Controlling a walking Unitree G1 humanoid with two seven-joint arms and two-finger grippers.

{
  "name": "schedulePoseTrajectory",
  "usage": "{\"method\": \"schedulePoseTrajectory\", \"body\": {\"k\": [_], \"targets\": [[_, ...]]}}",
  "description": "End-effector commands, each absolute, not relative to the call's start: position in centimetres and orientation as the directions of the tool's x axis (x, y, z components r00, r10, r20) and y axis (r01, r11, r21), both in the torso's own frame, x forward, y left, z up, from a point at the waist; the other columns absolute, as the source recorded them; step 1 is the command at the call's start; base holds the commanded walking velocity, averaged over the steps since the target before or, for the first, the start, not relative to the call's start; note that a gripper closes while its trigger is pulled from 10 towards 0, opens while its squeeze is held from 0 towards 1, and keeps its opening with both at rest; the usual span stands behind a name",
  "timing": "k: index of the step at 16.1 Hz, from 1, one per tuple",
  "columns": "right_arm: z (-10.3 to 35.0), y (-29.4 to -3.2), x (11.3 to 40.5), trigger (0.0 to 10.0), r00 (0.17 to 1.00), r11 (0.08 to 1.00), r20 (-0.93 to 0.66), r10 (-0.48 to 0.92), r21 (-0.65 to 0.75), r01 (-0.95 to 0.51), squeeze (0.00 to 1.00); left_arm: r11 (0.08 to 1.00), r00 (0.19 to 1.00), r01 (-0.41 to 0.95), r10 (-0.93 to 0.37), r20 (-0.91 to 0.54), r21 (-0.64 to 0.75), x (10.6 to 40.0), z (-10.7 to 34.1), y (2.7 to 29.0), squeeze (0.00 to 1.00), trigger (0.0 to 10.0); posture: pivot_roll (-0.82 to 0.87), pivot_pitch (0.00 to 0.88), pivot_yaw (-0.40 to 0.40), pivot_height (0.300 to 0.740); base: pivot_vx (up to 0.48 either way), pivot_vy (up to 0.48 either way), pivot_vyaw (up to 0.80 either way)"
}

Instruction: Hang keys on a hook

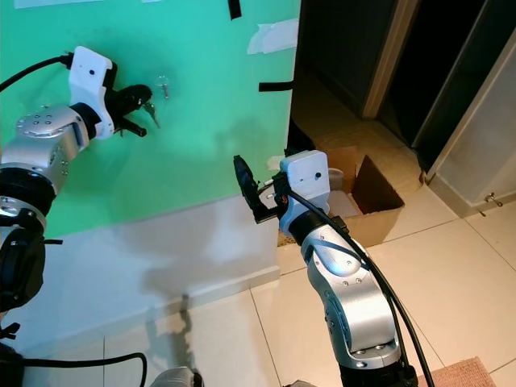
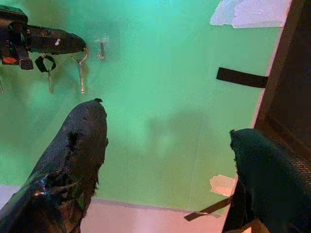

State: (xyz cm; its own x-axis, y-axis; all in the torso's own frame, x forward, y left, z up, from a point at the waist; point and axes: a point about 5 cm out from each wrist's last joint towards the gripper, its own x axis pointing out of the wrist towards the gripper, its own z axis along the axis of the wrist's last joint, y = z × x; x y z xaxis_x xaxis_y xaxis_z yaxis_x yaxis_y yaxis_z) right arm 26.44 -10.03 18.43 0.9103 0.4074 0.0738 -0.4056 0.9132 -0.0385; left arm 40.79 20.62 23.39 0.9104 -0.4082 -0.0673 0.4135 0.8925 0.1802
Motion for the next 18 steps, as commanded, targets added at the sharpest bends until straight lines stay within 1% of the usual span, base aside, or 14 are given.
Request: {"method": "schedulePoseTrajectory", "body": {"k": [1, 2, 3, 4, 7, 8, 10, 11, 12, 14, 15, 18], "targets": [[18.8, -10.0, 26.6, 10.0, 0.911, 0.915, 0.088, 0.402, -0.050, -0.399, 0.00, 0.886, 0.898, 0.437, -0.438, -0.030, 0.151, 40.9, 24.4, 20.1, 0.00, 10.0, -0.04, 0.000, 0.066, 0.740, 0.000, 0.000, 0.00], [18.8, -10.0, 26.6, 10.0, 0.911, 0.916, 0.088, 0.402, -0.050, -0.399, 0.00, 0.885, 0.896, 0.442, -0.443, -0.028, 0.148, 40.9, 24.4, 20.0, 0.00, 10.0, -0.04, 0.000, 0.066, 0.740, 0.000, 0.000, 0.00], [18.8, -10.0, 26.7, 10.0, 0.914, 0.919, 0.094, 0.395, -0.048, -0.392, 0.00, 0.873, 0.877, 0.479, -0.481, -0.005, 0.086, 41.1, 24.8, 19.1, 0.00, 10.0, -0.04, 0.000, 0.067, 0.740, 0.000, 0.000, 0.00], [18.9, -10.1, 26.7, 10.0, 0.916, 0.921, 0.097, 0.390, -0.048, -0.387, 0.00, 0.872, 0.874, 0.484, -0.486, 0.002, 0.073, 41.1, 24.9, 18.8, 0.00, 10.0, -0.04, 0.000, 0.067, 0.740, 0.000, 0.000, 0.00], [19.0, -10.2, 26.8, 10.0, 0.920, 0.926, 0.104, 0.379, -0.046, -0.376, 0.00, 0.875, 0.877, 0.478, -0.480, 0.014, 0.075, 41.4, 24.9, 17.7, 0.00, 10.0, -0.05, 0.000, 0.069, 0.740, 0.000, 0.000, 0.00], [19.1, -10.2, 26.9, 10.0, 0.922, 0.928, 0.107, 0.372, -0.044, -0.369, 0.00, 0.880, 0.880, 0.472, -0.474, 0.035, 0.052, 41.5, 25.2, 17.3, 0.00, 10.0, -0.05, 0.000, 0.070, 0.740, 0.000, 0.000, 0.00], [19.1, -10.3, 26.8, 10.0, 0.925, 0.932, 0.110, 0.363, -0.041, -0.360, 0.00, 0.897, 0.895, 0.440, -0.442, 0.064, 0.049, 41.7, 25.7, 17.2, 0.00, 10.0, -0.05, 0.000, 0.072, 0.740, 0.000, 0.000, 0.00], [19.1, -10.3, 26.8, 10.0, 0.927, 0.934, 0.112, 0.357, -0.038, -0.355, 0.00, 0.919, 0.915, 0.393, -0.395, 0.078, 0.042, 41.8, 25.7, 17.4, 0.00, 10.0, -0.05, 0.000, 0.075, 0.740, 0.000, 0.000, 0.00], [19.1, -10.3, 26.8, 10.0, 0.928, 0.935, 0.113, 0.356, -0.038, -0.354, 0.00, 0.926, 0.923, 0.374, -0.377, 0.081, 0.041, 41.9, 25.7, 17.5, 0.00, 10.0, -0.05, 0.000, 0.075, 0.740, 0.000, 0.000, 0.00], [19.1, -10.3, 26.8, 10.0, 0.929, 0.936, 0.113, 0.352, -0.037, -0.350, 0.00, 0.934, 0.933, 0.352, -0.355, 0.054, 0.068, 41.8, 25.2, 17.7, 0.00, 10.0, -0.06, 0.000, 0.079, 0.740, 0.000, 0.000, 0.00], [19.1, -10.4, 26.8, 10.0, 0.931, 0.938, 0.114, 0.346, -0.036, -0.345, 0.00, 0.931, 0.936, 0.348, -0.352, 0.015, 0.113, 41.8, 24.4, 17.7, 0.00, 10.0, -0.06, 0.000, 0.079, 0.740, 0.000, 0.000, 0.00], [19.0, -10.6, 26.6, 10.0, 0.937, 0.944, 0.112, 0.331, -0.035, -0.329, 0.00, 0.898, 0.915, 0.404, -0.401, -0.056, 0.176, 41.5, 23.1, 17.7, 0.00, 10.0, -0.07, 0.000, 0.095, 0.740, 0.000, 0.000, 0.00]]}}
